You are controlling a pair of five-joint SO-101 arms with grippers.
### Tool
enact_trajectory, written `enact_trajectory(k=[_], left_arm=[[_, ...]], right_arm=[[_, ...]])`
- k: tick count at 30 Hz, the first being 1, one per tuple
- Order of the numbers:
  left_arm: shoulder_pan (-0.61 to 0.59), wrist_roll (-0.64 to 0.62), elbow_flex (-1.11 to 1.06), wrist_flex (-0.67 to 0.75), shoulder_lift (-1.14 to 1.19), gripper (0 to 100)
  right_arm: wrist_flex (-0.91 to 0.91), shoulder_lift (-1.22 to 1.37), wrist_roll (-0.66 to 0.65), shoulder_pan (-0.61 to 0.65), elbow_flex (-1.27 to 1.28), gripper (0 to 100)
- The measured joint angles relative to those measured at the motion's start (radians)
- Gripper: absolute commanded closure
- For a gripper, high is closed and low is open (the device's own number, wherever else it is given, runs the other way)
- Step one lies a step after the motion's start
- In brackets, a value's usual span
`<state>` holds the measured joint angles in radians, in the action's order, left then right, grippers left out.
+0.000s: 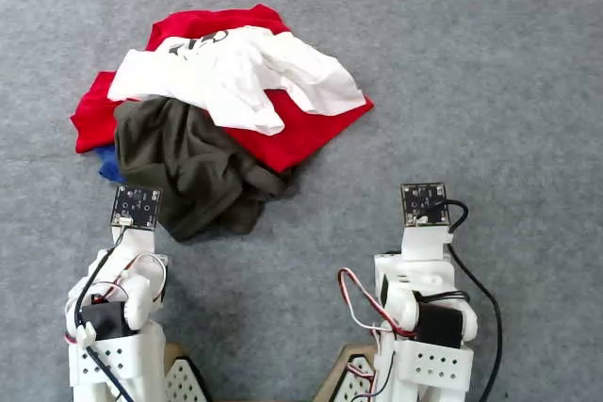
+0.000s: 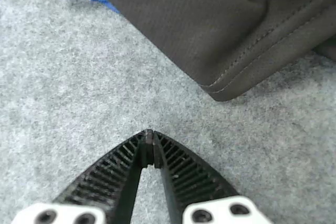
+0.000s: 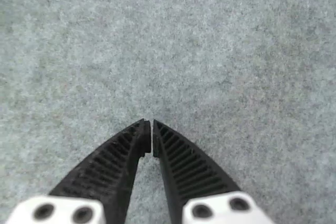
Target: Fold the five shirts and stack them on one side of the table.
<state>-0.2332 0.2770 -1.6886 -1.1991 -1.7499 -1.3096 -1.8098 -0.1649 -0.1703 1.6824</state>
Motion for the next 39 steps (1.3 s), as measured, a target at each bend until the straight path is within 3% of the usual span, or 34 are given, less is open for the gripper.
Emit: enact_trajectory(k=[4, 9, 12, 16, 27, 34, 39], left_arm=[[0.000, 0.000, 0.000, 0.000, 0.000, 97], [0.000, 0.000, 0.000, 0.000, 0.000, 97], [0.000, 0.000, 0.000, 0.000, 0.000, 97], [0.000, 0.000, 0.000, 0.000, 0.000, 97], [0.000, 0.000, 0.000, 0.000, 0.000, 97], [0.000, 0.000, 0.000, 0.000, 0.000, 97], [0.000, 0.000, 0.000, 0.000, 0.000, 97]], right_arm=[[0.000, 0.000, -0.060, 0.043, -0.071, 97.7], [0.008, 0.000, -0.095, 0.227, -0.252, 98.0], [0.075, 0.000, -0.095, 0.339, -0.313, 97.8], [0.190, 0.123, -0.094, 0.399, -0.413, 97.7], [0.218, 0.928, -0.032, 0.615, -1.037, 96.2], [0.222, 1.455, -0.029, 0.671, -1.419, 74.3], [0.222, 1.758, -0.029, 0.729, -1.694, 69.8]])
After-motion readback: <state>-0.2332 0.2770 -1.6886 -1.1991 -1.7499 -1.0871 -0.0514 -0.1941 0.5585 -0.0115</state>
